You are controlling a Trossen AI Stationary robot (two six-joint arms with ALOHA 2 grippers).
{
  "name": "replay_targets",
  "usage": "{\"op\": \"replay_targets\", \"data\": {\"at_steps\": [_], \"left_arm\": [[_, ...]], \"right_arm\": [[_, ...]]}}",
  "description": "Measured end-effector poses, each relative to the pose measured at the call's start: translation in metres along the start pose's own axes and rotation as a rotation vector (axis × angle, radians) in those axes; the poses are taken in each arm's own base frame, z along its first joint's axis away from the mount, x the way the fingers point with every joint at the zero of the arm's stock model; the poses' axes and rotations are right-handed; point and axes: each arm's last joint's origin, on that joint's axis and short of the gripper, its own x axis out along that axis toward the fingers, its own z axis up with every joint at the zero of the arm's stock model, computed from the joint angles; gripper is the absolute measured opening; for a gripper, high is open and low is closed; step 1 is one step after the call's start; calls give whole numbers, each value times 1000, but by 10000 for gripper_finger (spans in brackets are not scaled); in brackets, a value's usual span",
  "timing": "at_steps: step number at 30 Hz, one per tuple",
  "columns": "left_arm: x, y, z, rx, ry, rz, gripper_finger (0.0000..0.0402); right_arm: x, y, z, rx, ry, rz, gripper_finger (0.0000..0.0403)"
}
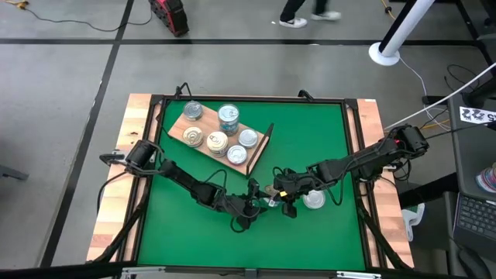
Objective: Stack canned seafood by type on shelf
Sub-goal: Stack the blue tuna can on top of the blue tuna can
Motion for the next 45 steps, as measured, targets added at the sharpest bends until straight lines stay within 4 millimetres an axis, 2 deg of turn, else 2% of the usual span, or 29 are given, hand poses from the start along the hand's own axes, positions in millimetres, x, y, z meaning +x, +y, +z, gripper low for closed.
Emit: {"op": "replay_targets", "data": {"at_steps": [7, 19, 29, 45], "left_arm": [[2, 3, -2, -6, 6, 6, 285], [7, 11, -7, -13, -19, -56, 285], [11, 16, -17, 22, 45, -70, 284], [14, 20, -21, 112, 55, -68, 240]], "right_arm": [[0, 0, 0, 0, -1, 1, 0], [0, 0, 0, 0, -1, 1, 0], [0, 0, 1, 0, -5, 2, 0], [0, 0, 1, 0, -6, 1, 0]]}}
